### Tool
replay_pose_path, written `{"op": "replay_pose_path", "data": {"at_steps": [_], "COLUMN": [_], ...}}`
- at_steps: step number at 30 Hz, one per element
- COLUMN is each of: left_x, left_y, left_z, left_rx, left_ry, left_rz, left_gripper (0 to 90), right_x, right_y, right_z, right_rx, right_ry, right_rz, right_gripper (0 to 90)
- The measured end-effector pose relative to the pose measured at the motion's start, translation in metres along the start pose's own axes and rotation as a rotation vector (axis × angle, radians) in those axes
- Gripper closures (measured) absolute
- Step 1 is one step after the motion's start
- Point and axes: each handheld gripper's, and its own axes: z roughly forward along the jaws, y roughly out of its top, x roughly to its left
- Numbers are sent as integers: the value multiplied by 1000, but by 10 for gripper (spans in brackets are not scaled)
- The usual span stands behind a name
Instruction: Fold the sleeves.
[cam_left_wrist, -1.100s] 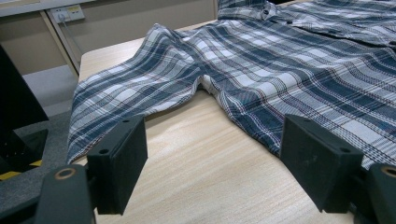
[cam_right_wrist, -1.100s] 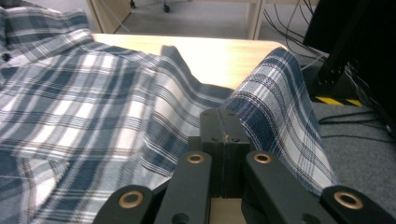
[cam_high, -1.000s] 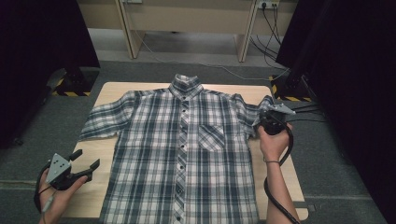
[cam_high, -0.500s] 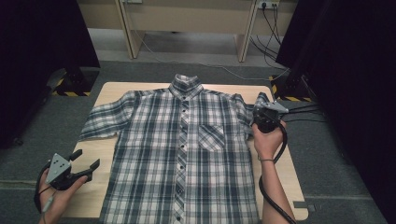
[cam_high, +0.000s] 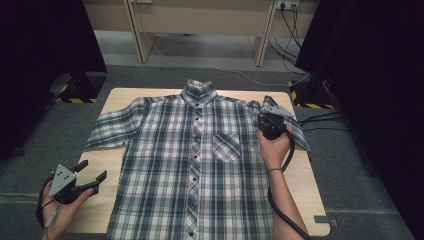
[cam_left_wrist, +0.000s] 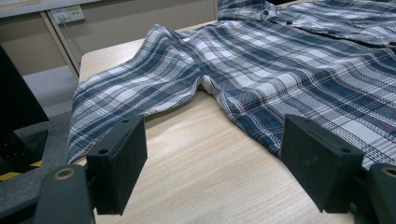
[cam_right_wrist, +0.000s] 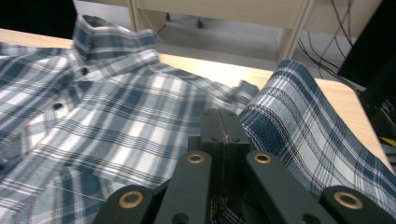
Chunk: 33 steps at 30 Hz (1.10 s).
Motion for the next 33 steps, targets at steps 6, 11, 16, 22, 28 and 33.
{"op": "replay_pose_path", "data": {"at_steps": [6, 11, 16, 22, 28, 33], "left_x": [0, 0, 0, 0, 0, 0], "left_y": [0, 0, 0, 0, 0, 0], "left_z": [0, 0, 0, 0, -1, 0], "left_rx": [0, -1, -3, -3, -7, -5], "left_ry": [-1, -2, -3, -3, -4, -4], "left_rz": [0, 0, -1, 0, 2, 2], "left_gripper": [221, 219, 218, 218, 218, 218], "right_x": [19, 37, 55, 74, 72, 43], "right_y": [5, 8, 7, 8, 3, 1], "right_z": [7, 13, 19, 23, 26, 24], "right_rx": [-2, -1, 2, 11, 20, 60], "right_ry": [32, 64, 100, 148, 137, 50], "right_rz": [-38, -70, -102, -151, -138, -39], "right_gripper": [900, 900, 900, 900, 890, 637]}}
